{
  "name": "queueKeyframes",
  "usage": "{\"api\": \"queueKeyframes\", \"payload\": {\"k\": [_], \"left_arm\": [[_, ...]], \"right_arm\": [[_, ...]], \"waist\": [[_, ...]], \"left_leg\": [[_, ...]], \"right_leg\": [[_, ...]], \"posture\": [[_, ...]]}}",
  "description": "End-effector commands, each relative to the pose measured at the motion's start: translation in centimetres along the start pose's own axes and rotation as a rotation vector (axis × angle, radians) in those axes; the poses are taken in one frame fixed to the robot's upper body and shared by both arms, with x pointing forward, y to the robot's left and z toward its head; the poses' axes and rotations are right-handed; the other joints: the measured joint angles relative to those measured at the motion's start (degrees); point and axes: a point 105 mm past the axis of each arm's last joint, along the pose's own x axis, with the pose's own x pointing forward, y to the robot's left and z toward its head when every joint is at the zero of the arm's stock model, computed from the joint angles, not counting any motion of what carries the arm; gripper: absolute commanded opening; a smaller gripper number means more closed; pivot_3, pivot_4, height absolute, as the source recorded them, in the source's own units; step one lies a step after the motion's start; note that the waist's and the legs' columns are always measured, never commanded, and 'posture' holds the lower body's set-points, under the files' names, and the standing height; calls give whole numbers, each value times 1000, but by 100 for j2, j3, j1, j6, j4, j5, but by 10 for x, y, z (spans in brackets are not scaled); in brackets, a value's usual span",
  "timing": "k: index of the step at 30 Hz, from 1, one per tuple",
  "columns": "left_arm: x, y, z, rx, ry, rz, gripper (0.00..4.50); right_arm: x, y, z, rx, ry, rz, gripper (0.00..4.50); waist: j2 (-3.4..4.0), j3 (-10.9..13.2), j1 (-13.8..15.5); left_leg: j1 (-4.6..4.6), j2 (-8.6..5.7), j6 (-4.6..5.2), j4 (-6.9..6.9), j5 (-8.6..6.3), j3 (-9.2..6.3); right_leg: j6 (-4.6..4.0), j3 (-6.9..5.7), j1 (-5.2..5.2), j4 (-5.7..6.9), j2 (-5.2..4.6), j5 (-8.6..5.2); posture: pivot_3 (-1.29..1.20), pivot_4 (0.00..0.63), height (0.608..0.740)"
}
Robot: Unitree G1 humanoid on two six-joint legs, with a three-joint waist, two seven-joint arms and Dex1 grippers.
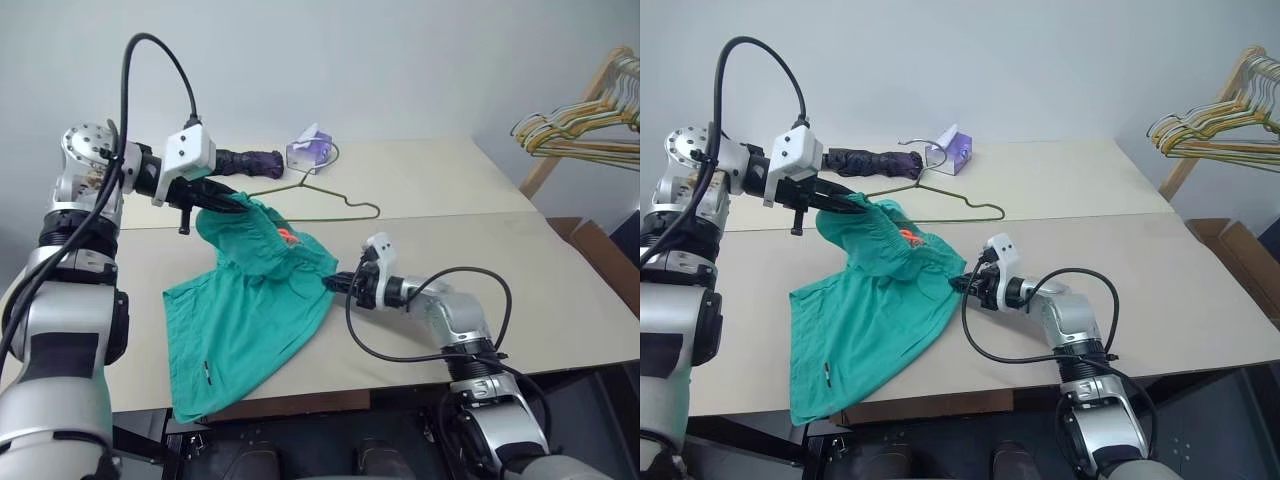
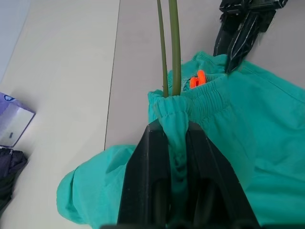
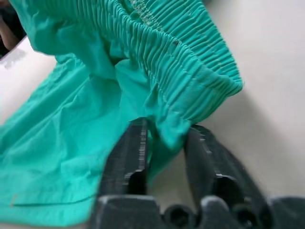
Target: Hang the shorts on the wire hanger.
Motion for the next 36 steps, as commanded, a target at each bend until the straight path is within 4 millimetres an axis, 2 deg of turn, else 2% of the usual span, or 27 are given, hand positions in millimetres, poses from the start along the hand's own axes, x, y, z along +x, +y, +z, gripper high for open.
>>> {"api": "queueKeyframes", "payload": {"k": [1, 2, 4, 9, 16, 24, 34, 36], "left_arm": [[-15, 9, 19, 53, -49, 57, 104], [-17, 9, 20, 49, -61, 57, 104], [-19, 9, 22, 42, -76, 56, 104], [-27, 4, 22, 35, -78, 48, 104], [-33, -7, 15, 28, -59, 30, 104], [-42, -9, 4, 3, -1, 50, 104], [-54, -6, -17, -29, 154, 99, 104], [-55, -7, -25, -23, 206, 101, 104]], "right_arm": [[-1, -1, 14, -50, -29, -22, 254], [-2, -5, 14, -61, -23, -45, 51], [-5, -13, 14, -87, -13, -87, 51], [-26, -49, 28, -143, -33, -283, 51], [-61, -69, 53, -134, -105, -368, 51], [-94, -95, 60, -132, -108, -479, 51], [-106, -93, 66, -177, -112, -488, 51], [-111, -91, 72, -217, -112, -495, 51]], "waist": [[0, 0, 0], [0, 0, -1], [0, 0, -3], [1, 1, -12], [1, 1, -24], [1, 1, -34], [1, 1, -33], [1, 1, -23]], "left_leg": [[0, 0, 0, 0, 0, 0], [0, 0, 0, 0, 0, 0], [-1, 0, 0, 0, 0, 0], [-1, 0, 0, 0, 0, 1], [-1, 0, 0, 0, 0, 0], [0, 0, 0, 0, 0, 1], [-1, 0, 0, 0, 0, 1], [-1, 0, 0, 0, 0, 1]], "right_leg": [[0, 0, 0, 0, 0, 0], [0, 0, 0, 0, 0, 0], [1, 0, -1, 0, 0, 0], [1, 1, -3, 2, 0, -1], [1, 2, -3, 1, 0, -1], [1, 2, -3, 0, 0, -1], [1, 3, -3, 0, 0, -1], [1, 3, -3, 0, 0, -1]], "posture": [[65, 0, 740], [66, 0, 740], [65, 0, 740], [58, 0, 740], [45, 0, 740], [51, 0, 740], [66, 0, 740], [66, 0, 740]]}}
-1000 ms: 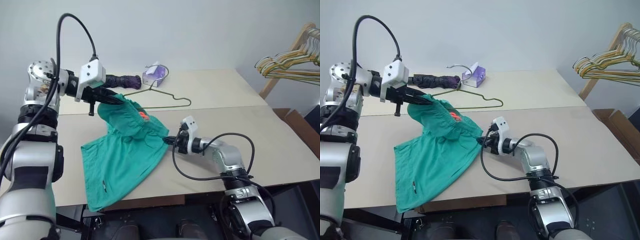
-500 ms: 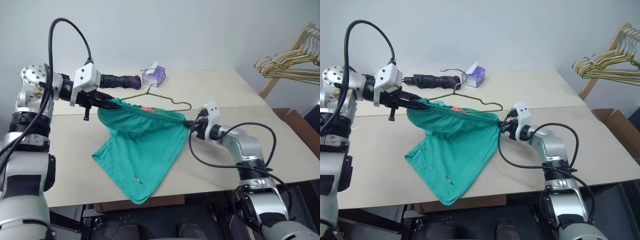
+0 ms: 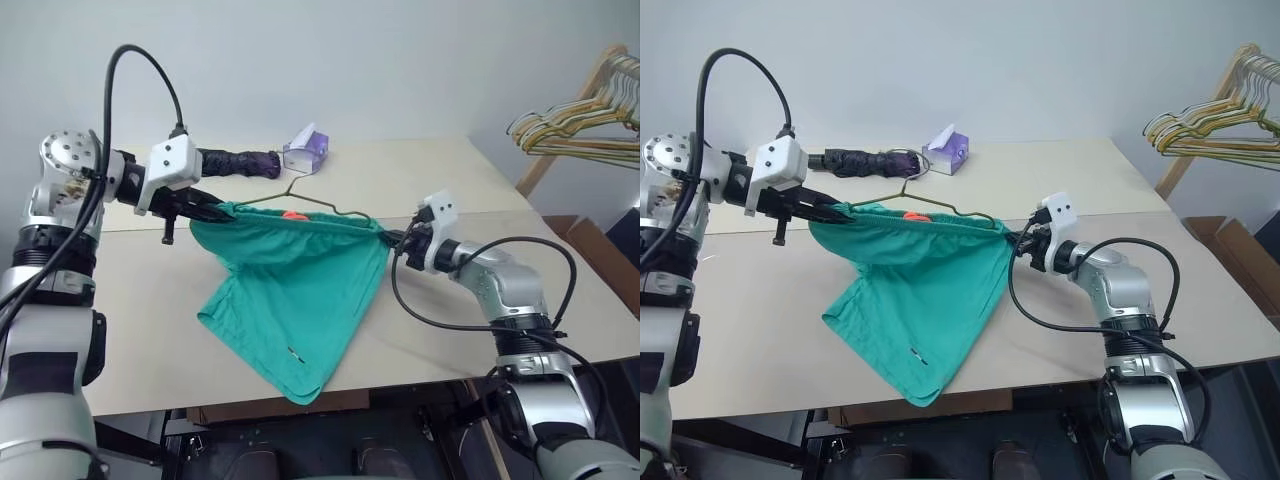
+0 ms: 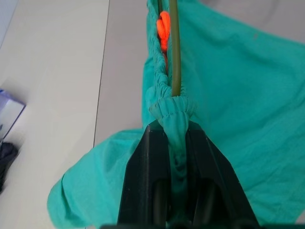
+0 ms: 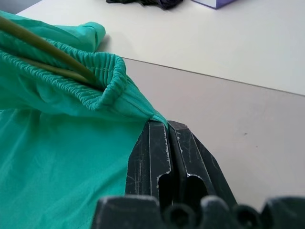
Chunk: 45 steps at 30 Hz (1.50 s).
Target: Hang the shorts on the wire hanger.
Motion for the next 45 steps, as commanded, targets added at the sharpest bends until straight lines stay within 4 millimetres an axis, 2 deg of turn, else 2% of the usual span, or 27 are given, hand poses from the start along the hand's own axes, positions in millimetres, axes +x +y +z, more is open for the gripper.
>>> {"api": "queueKeyframes", "payload": {"k": [1, 3, 5, 7, 8, 11, 14, 16, 18, 21, 26, 30, 37, 44, 45], "left_arm": [[-36, 6, -20, 0, 152, 107, 104], [-33, 6, -22, 3, 162, 103, 104], [-26, 6, -20, 17, 162, 87, 104], [-22, 9, -18, 24, 163, 96, 104], [-22, 11, -18, 25, 164, 102, 104], [-21, 14, -16, 32, 151, 120, 104], [-17, 16, -11, 37, 110, 136, 104], [-11, 18, -3, 39, 63, 142, 104], [-7, 18, 2, 43, 29, 131, 104], [-2, 14, 8, 46, -16, 96, 104], [1, 14, 8, 60, -12, 112, 104], [0, 18, 11, 49, -45, 144, 104], [-3, 18, 16, 61, -60, 143, 104], [-1, 14, 15, 67, -59, 115, 104], [-1, 13, 16, 68, -65, 110, 104]], "right_arm": [[-33, -41, 14, -75, 4, -172, 51], [-32, -33, 23, -160, 16, -149, 51], [-28, -5, 45, -304, -10, -58, 51], [-29, 8, 65, -352, -39, -17, 51], [-30, 8, 69, -356, -42, -17, 51], [-34, 16, 75, -529, 9, 3, 51], [-34, 38, 85, -672, 68, 94, 51], [-32, 60, 98, -752, 69, 159, 51], [-27, 70, 107, -824, 77, 158, 51], [-17, 76, 117, -891, 76, 122, 51], [-12, 83, 121, -990, 49, 133, 51], [-3, 75, 110, -1113, 81, 99, 51], [4, 72, 99, -1224, 83, 103, 51], [1, 81, 108, -1205, 6, 138, 51], [0, 82, 106, -1217, 10, 148, 259]], "waist": [[0, 0, 11], [4, 2, 25], [4, 3, 29], [5, 3, 16], [5, 3, 11], [5, 3, 31], [6, 4, 34], [9, 6, 33], [11, 7, 22], [11, 7, 8], [10, 7, 22], [10, 6, 28], [10, 6, 18], [10, 6, 17], [10, 6, 22]], "left_leg": [[0, 0, 0, 0, 0, 0], [0, 0, 0, 0, 0, 0], [-2, 0, 0, 0, 0, 0], [-2, 0, 0, 0, 0, 1], [-1, 0, 0, 0, 0, 1], [-1, 0, 0, 0, 0, 2], [-3, 0, 0, 0, -1, 3], [-8, 0, 1, 1, -1, 5], [-10, 0, 0, 1, 0, 5], [-11, 2, 0, 1, 0, 5], [-34, 1, 0, 6, 0, 6], [-82, 1, 0, 30, 0, 4], [-89, 1, 1, 36, 0, 4], [-87, 1, 1, 36, 0, 4], [-88, 1, 1, 36, 0, 4]], "right_leg": [[0, 0, 0, 0, 0, 0], [0, 0, 0, -1, 0, 0], [0, 0, -2, -2, 0, 0], [1, 0, -4, -2, 0, -1], [1, 0, -4, -1, 0, -1], [1, 0, -3, -1, 0, -1], [2, 0, -3, -6, -1, -2], [2, 0, -10, -2, -1, -2], [2, 0, -15, 2, -1, -2], [1, 1, -20, 4, 0, -3], [1, 1, -39, 6, -2, -2], [0, 0, -89, 29, -2, -2], [0, 0, -94, 30, -1, -2], [0, 0, -93, 31, -1, -2], [0, 0, -92, 31, -1, -2]], "posture": [[63, 0, 740], [62, 0, 740], [59, 0, 740], [57, 0, 740], [57, 0, 740], [51, 0, 740], [41, 0, 740], [35, 0, 740], [32, 0, 740], [34, 0, 740], [41, 0, 740], [42, 0, 740], [51, 0, 740], [54, 0, 740], [54, 0, 740]]}}
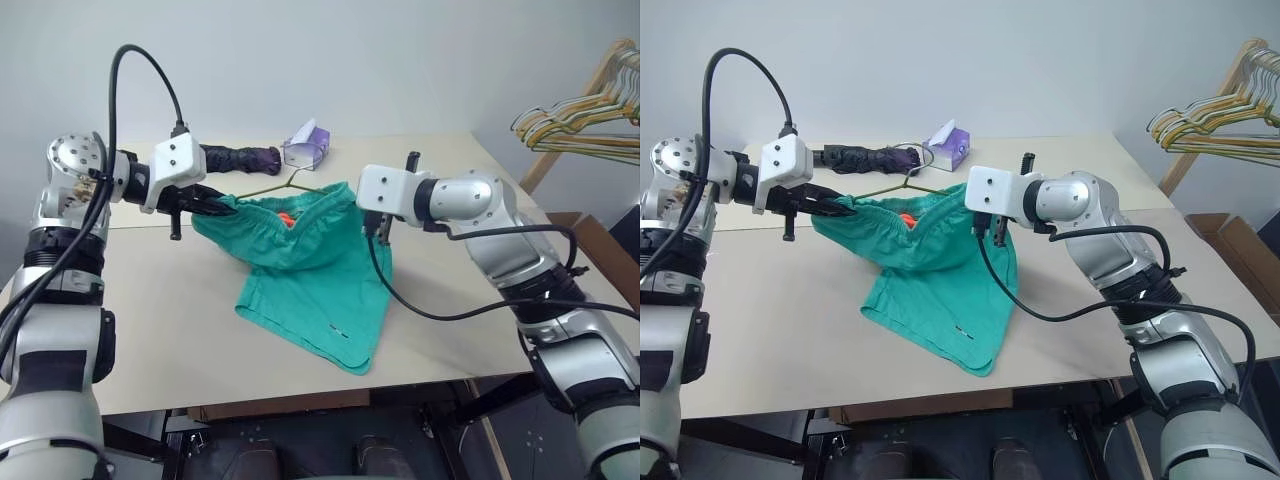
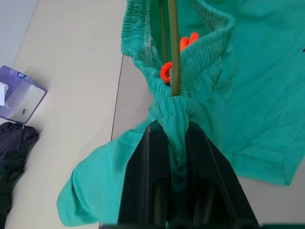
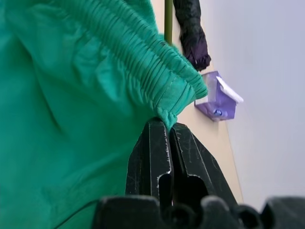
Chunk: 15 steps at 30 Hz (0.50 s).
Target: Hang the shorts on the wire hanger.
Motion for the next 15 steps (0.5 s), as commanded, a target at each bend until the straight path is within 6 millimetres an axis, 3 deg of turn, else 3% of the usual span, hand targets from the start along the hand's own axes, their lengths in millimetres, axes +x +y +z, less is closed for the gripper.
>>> {"api": "queueKeyframes", "payload": {"k": [1, 4, 8, 15], "left_arm": [[-6, 3, 17, 49, -65, 18, 104], [-7, 1, 22, 58, -86, 3, 104], [-9, -2, 21, 70, -72, -7, 104], [-10, -4, 24, 78, -85, -16, 104]], "right_arm": [[-12, -12, 12, -46, -53, -30, 518], [-12, -13, 10, -48, -46, -38, 1245], [-13, -12, 4, -35, -40, -35, 2560], [-19, 4, 1, 135, -94, 114, 2560]], "waist": [[0, 0, 6], [0, 0, 8], [0, 0, 11], [0, 0, 8]], "left_leg": [[0, 0, 0, 0, 0, 0], [1, 0, 0, 0, 0, 0], [2, 0, 0, 1, 0, 0], [4, 0, 0, 1, 0, 0]], "right_leg": [[0, 0, 1, 0, 0, 0], [0, 0, 2, 0, 0, 0], [0, 0, 2, 1, 0, 0], [0, 0, 5, 0, 0, 0]], "posture": [[55, 0, 740], [55, 0, 740], [55, 0, 740], [51, 0, 740]]}}
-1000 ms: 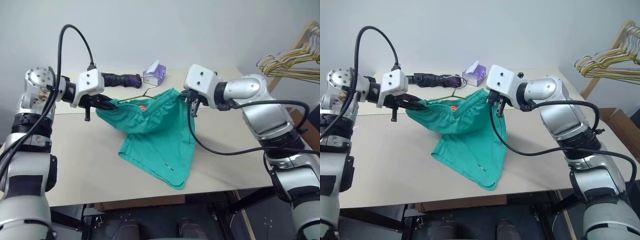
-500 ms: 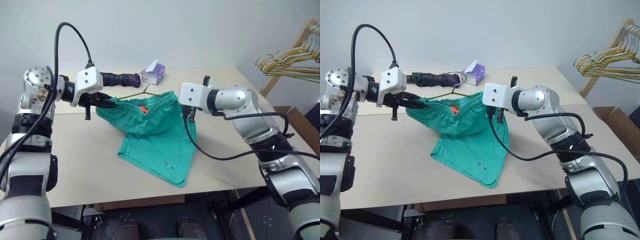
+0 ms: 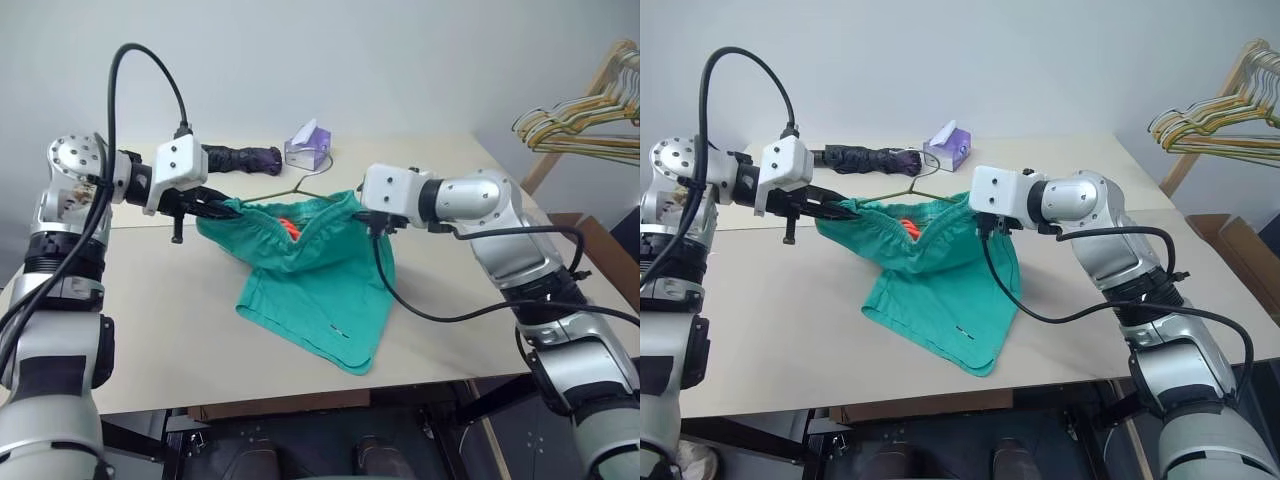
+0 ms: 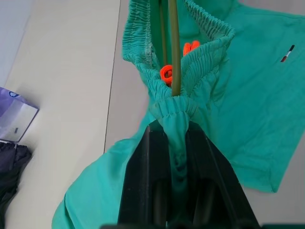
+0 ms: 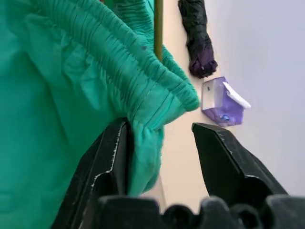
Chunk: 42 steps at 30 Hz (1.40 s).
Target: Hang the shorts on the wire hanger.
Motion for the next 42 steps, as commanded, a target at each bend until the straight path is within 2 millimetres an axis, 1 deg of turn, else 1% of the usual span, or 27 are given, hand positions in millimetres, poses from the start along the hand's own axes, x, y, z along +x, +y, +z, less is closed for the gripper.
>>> {"api": "queueKeyframes", "payload": {"k": [1, 5, 9, 15, 17, 19, 23, 24, 28, 32, 34, 35, 38, 42], "left_arm": [[-11, 5, 13, 45, -34, 29, 104], [-10, 1, 13, 67, -18, -10, 104], [-8, -5, 15, 83, -17, -52, 104], [-9, -6, 25, 99, -52, -62, 104], [-11, -7, 27, 105, -57, -64, 104], [-12, -7, 27, 99, -63, -65, 104], [-13, -8, 26, 89, -65, -70, 104], [-13, -8, 26, 86, -67, -71, 104], [-11, -7, 26, 61, -97, -72, 104], [-8, 1, 23, 11, -115, -33, 104], [-6, 8, 19, -16, -121, 18, 830], [-6, 9, 16, -23, -121, 28, 1015], [-6, 12, 10, -30, -108, 60, 1974], [-13, 18, 9, -27, -128, 126, 3255]], "right_arm": [[-12, -1, 7, 76, -67, 50, 2560], [-17, 3, 9, 144, -105, 98, 2560], [-18, 1, 9, 185, -117, 112, 2560], [-17, 7, 4, 190, -98, 173, 2560], [-16, 10, 3, 186, -95, 194, 2186], [-16, 11, 2, 181, -96, 202, 1659], [-16, 15, -1, 167, -102, 212, 279], [-17, 15, -1, 162, -107, 212, 37], [-18, 18, 0, 149, -121, 218, 37], [-19, 20, -1, 154, -124, 215, 37], [-20, 21, -1, 165, -126, 212, 0], [-20, 21, -2, 174, -125, 208, 0], [-23, 22, -3, 204, -121, 198, 0], [-29, 22, -10, 260, -94, 168, 0]], "waist": [[0, 0, 2], [0, 0, -7], [0, 0, -3], [0, 0, 1], [0, 0, -2], [0, 0, -3], [0, 0, -1], [0, 0, 2], [0, 0, 5], [0, 0, 6], [0, 0, 5], [0, 0, 6], [0, 0, -5], [0, 0, -9]], "left_leg": [[0, 0, 0, 0, 0, -1], [1, 0, 0, 2, 0, -1], [1, 0, 0, 3, 0, -1], [-1, 0, 0, 8, 0, -1], [-1, 0, 0, 10, 0, -1], [-1, 0, 0, 10, 0, -1], [-1, 0, 0, 14, 0, -1], [-2, 1, 0, 16, 0, -1], [-3, 1, 1, 20, -1, -1], [-2, 1, 1, 23, -1, -1], [-2, 0, 1, 25, -1, -1], [-3, 0, 1, 26, -1, -2], [-5, 1, 3, 28, -2, -3], [-4, 0, 3, 30, -2, -2]], "right_leg": [[0, 0, 1, 0, 0, 0], [0, 0, 0, 3, 0, 0], [0, 0, 1, 2, 0, 0], [0, 0, 1, 3, 0, 0], [0, 0, 1, 4, 0, 0], [0, 0, 0, 6, 0, 0], [1, 0, 1, 7, 0, 0], [1, 0, 1, 7, 0, 0], [1, 0, 2, 7, 0, -1], [1, 0, 4, 9, 0, -1], [1, 0, 4, 9, 0, -1], [1, -1, 4, 9, 1, -1], [1, -1, 2, 8, 1, -1], [1, -1, 2, 11, 1, -1]], "posture": [[50, 0, 740], [49, 0, 740], [50, 0, 740], [50, 0, 740], [51, 0, 740], [51, 0, 740], [49, 0, 740], [48, 0, 740], [46, 0, 740], [42, 0, 740], [40, 0, 740], [40, 0, 740], [34, 0, 740], [11, 0, 740]]}}
